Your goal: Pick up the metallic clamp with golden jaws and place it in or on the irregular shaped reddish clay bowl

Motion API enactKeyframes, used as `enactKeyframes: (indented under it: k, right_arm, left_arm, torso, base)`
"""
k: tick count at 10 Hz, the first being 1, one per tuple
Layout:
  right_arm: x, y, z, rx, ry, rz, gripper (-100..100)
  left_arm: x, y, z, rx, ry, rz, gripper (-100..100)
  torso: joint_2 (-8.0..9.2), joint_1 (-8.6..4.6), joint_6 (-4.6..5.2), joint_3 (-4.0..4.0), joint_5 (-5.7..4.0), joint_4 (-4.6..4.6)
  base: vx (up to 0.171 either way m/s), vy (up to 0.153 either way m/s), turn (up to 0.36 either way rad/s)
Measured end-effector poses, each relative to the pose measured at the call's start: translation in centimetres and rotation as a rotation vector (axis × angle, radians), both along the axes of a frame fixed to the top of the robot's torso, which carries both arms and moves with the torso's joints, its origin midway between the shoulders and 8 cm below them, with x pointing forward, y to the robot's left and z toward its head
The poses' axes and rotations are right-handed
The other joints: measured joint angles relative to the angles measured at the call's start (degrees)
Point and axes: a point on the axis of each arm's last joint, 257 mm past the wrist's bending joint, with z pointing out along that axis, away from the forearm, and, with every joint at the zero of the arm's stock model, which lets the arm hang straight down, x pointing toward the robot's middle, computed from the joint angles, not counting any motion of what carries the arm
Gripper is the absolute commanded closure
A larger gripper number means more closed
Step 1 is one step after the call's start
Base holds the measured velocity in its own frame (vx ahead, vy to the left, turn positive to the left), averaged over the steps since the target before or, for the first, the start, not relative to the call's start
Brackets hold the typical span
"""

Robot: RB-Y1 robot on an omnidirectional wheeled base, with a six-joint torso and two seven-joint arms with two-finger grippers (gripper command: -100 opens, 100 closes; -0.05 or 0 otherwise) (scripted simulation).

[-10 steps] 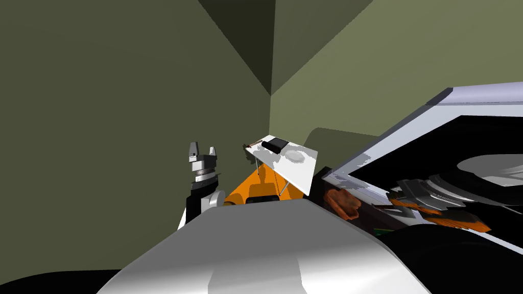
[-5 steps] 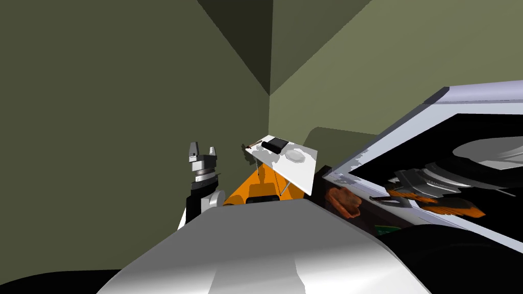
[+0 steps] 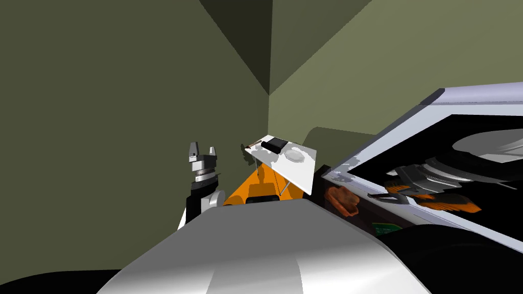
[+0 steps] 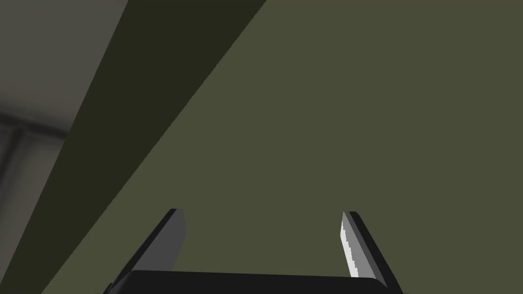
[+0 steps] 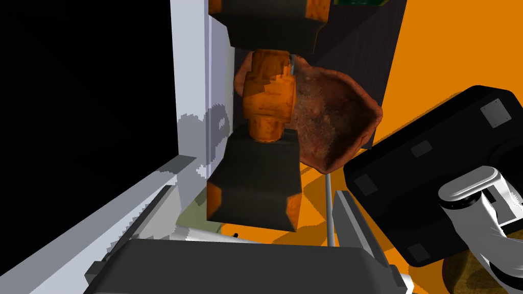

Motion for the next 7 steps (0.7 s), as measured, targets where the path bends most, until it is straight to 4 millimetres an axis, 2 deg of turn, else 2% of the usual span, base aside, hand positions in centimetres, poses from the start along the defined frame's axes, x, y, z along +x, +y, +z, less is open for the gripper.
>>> enactKeyframes:
  k: [2, 3, 4, 7]
  right_arm:
    - [0.0, 0.0, 0.0, 0.000, 0.000, 0.000, -100]
    - [0.0, 0.0, 0.0, 0.000, 0.000, 0.000, 0]
    - [0.0, 0.0, 0.0, 0.000, 0.000, 0.000, -100]
    - [2.0, 1.0, 2.3, 0.000, 0.005, 0.023, -100]
  left_arm:
    - [0.0, 0.0, 0.0, 0.000, 0.000, 0.000, 0]
    - [0.0, 0.0, 0.0, 0.000, 0.000, 0.000, 0]
    - [0.0, 0.0, 0.0, 0.000, 0.000, 0.000, 0]
    - [0.0, 0.0, 0.0, 0.000, 0.000, 0.000, 0]
  torso:
    - [0.00, 0.00, 0.00, 0.00, 0.00, 0.00]
    - [0.00, 0.00, 0.00, 0.00, 0.00, 0.00]
    - [0.00, 0.00, 0.00, 0.00, 0.00, 0.00]
    - [0.00, -0.10, 0.00, 0.00, -0.01, 0.00]
  base:
    - [0.000, 0.000, 0.000]
    - [0.000, 0.000, 0.000]
    - [-0.002, -0.019, -0.070]
    - [0.001, -0.032, -0.071]
